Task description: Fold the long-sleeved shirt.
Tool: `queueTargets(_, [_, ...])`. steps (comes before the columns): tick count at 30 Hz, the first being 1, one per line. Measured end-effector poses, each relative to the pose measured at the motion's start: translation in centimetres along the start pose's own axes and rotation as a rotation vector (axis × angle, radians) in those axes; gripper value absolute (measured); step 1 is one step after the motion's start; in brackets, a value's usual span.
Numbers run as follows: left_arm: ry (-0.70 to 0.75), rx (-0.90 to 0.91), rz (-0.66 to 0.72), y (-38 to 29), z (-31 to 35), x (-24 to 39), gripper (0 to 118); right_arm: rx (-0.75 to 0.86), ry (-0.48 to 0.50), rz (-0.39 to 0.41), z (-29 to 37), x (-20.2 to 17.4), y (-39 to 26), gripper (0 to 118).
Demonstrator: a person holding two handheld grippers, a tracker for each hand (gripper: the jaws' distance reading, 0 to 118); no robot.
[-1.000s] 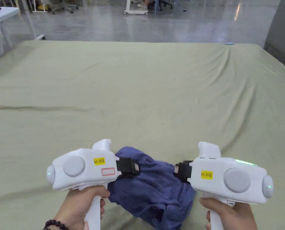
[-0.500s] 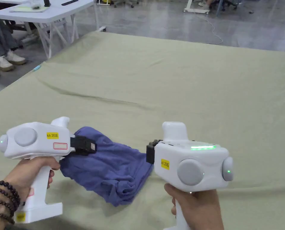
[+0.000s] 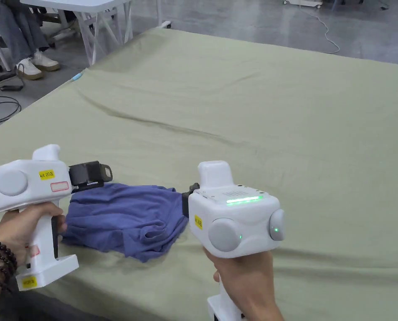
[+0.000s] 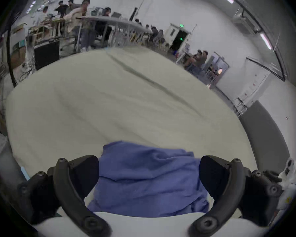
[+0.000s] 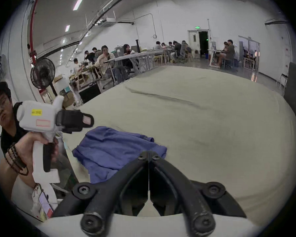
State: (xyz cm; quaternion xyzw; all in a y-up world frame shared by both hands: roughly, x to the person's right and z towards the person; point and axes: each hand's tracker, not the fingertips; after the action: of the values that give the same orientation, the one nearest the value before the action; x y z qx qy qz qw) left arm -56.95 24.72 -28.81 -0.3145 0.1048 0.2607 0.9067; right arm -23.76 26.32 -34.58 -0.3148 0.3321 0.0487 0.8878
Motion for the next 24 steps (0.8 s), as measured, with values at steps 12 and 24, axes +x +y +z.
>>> queueTargets(12, [-0.210,0.494,-0.383,-4.9,9.7,30.9,0,0.324,-0.385,-0.013,20.0,13.3,2.4,0])
queueTargets(24, [-0.257,0.667,-0.529,-16.6,8.3,42.9,0,0.509,-0.764,-0.082,31.1,24.9,-3.9,0])
